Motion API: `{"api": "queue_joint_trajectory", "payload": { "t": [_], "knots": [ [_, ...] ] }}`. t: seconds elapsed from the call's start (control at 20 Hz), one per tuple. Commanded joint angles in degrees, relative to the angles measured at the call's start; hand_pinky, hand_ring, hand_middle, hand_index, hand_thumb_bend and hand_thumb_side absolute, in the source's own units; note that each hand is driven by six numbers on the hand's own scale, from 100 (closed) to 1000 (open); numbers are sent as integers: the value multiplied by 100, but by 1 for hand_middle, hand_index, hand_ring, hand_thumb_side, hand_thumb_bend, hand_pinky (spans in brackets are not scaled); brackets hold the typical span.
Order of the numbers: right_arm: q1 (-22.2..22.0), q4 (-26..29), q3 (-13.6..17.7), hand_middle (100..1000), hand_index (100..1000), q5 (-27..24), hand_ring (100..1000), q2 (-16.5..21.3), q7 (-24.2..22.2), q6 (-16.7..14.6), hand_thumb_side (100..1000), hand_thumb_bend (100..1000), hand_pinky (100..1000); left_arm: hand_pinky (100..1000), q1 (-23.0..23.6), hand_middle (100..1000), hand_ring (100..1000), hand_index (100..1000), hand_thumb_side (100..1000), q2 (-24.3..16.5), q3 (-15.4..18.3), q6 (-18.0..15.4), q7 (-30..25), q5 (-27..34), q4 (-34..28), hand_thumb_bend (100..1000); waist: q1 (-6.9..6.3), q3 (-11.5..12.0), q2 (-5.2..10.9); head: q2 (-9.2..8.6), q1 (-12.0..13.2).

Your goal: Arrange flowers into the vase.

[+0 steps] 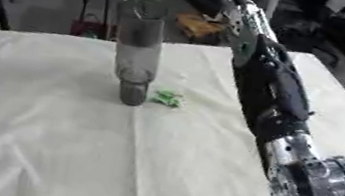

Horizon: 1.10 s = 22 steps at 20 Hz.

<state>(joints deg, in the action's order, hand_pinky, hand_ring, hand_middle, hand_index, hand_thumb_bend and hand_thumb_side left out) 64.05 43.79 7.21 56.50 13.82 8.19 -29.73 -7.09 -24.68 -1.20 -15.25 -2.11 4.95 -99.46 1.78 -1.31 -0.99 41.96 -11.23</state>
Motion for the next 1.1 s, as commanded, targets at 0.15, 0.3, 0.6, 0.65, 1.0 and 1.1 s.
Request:
{"api": "queue_joint_trajectory", "payload": {
  "t": [0.15, 0.3, 0.6, 0.65, 1.0, 1.1],
  "knots": [
    [381, 234, 286, 100, 100, -478, 100, -103, -92, 407, 1000, 100, 100, 761, -81, 739, 745, 788, 955, -65, -12, 2, -41, 31, -115, 729, -25, 42, 89, -87, -39],
    [499, 339, 477, 100, 114, -744, 100, -194, -120, 661, 1000, 100, 100, 761, -91, 739, 744, 788, 955, -64, -22, 6, -53, 40, -116, 730, -26, 72, 94, -118, -59],
    [681, 615, 796, 100, 112, -1291, 100, -284, -187, 1196, 1000, 100, 100, 761, -101, 738, 743, 788, 956, -57, -39, 17, -78, 53, -110, 730, -21, 131, 103, -166, -94],
    [715, 665, 838, 100, 112, -1380, 100, -296, -197, 1284, 1000, 100, 100, 761, -103, 738, 743, 788, 957, -55, -44, 19, -83, 55, -109, 730, -20, 140, 105, -170, -98],
    [918, 954, 970, 100, 112, -1946, 100, -394, -267, 1791, 1000, 100, 100, 761, -126, 738, 743, 788, 956, -48, -79, 25, -125, 75, -112, 730, -30, 215, 118, -180, -136],
    [948, 1023, 979, 100, 112, -2025, 100, -435, -272, 1853, 1000, 100, 100, 760, -126, 738, 742, 788, 956, -47, -84, 26, -131, 81, -114, 730, -36, 242, 122, -168, -159]
  ]
}}
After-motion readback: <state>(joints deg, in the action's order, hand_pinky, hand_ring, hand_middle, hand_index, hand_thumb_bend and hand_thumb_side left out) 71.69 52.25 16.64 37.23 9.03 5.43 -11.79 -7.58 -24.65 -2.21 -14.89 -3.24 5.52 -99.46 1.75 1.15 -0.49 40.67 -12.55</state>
